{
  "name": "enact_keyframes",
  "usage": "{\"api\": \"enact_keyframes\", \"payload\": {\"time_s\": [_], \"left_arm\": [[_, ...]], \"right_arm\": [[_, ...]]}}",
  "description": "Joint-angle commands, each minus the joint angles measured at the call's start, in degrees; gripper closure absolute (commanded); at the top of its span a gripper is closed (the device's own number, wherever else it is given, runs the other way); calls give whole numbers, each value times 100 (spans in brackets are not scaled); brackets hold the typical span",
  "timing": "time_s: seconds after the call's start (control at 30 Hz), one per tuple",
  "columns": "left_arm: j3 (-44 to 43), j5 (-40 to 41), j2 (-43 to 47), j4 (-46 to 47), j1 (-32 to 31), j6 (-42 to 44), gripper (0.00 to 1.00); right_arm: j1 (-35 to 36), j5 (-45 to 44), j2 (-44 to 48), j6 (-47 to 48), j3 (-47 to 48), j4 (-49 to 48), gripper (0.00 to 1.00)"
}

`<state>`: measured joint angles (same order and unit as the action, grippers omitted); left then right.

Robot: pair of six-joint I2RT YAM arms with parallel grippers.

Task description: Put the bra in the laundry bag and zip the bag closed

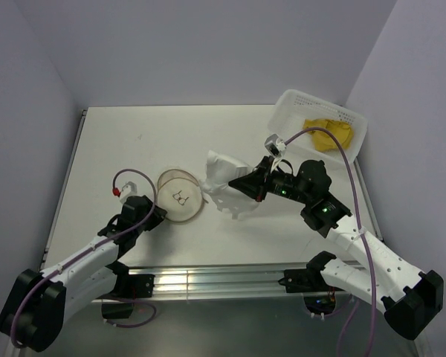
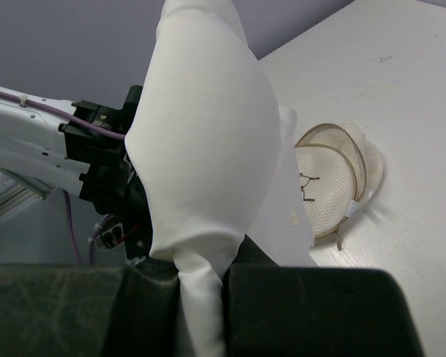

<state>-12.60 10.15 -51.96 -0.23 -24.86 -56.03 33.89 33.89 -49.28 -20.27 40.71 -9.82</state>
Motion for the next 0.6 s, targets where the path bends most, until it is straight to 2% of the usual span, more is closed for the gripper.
{"api": "enact_keyframes", "payload": {"time_s": [0.0, 0.07, 0.1, 0.27, 0.43, 0.53, 0.57], "left_arm": [[135, -242, -138, 1165, 43, 163, 72], [109, -233, -130, 1157, 52, 163, 86], [91, -224, -86, 1087, 43, 163, 99], [-505, -75, 538, 79, 43, 382, 100], [-1261, 205, 705, -364, -176, 716, 100], [-1796, 705, 478, -311, -685, 839, 100], [-1920, 855, 372, -259, -1087, 900, 100]], "right_arm": [[30, 127, 146, 50, -72, -327, 100], [30, 127, 138, 50, -54, -318, 100], [30, 135, 112, 50, -54, -327, 100], [30, 241, 32, -20, -80, -467, 100], [30, 171, 102, -117, -107, -573, 100], [30, -22, 173, -231, -142, -678, 100], [21, -101, 216, -284, -151, -731, 100]]}}
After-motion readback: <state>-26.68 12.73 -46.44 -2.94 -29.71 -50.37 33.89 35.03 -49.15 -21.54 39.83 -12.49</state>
